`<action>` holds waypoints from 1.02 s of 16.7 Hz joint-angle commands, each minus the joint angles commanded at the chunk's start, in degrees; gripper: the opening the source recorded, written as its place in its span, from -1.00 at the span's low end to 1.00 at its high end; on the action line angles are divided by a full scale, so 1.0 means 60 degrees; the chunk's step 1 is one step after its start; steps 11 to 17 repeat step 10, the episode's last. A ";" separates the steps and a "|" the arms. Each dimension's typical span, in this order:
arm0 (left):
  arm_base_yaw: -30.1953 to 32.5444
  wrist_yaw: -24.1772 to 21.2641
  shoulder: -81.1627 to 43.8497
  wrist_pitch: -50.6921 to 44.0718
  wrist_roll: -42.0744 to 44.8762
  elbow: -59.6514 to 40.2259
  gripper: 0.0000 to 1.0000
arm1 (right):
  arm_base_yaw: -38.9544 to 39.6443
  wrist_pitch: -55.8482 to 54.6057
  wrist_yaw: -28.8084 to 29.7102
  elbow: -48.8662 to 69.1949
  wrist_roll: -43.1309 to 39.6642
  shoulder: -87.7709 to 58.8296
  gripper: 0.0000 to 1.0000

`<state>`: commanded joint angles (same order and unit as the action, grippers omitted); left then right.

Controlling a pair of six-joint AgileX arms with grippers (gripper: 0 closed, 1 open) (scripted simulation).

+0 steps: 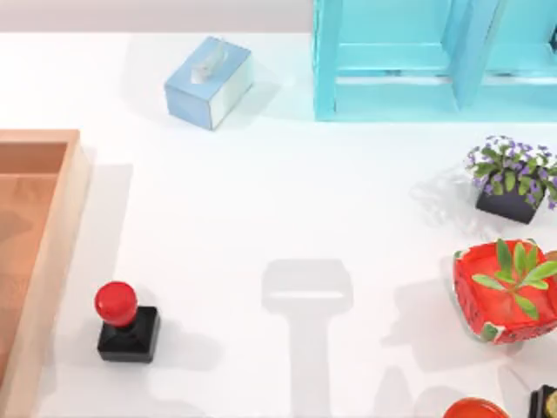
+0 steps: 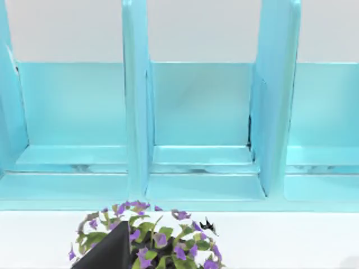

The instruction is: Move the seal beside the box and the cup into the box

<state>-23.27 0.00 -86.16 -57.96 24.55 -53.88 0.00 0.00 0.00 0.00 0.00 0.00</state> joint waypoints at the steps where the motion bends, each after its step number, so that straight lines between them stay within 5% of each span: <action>1: 0.0003 -0.0013 0.0026 -0.0398 -0.0006 -0.0290 1.00 | 0.0000 0.0000 0.0000 0.0000 0.0000 0.0000 1.00; 8: 0.0066 0.0013 0.0580 -0.3051 -0.0019 -0.2445 1.00 | 0.0000 0.0000 0.0000 0.0000 0.0000 0.0000 1.00; 17: 0.0052 0.0015 0.0620 -0.3241 -0.0034 -0.2618 1.00 | 0.0000 0.0000 0.0000 0.0000 0.0000 0.0000 1.00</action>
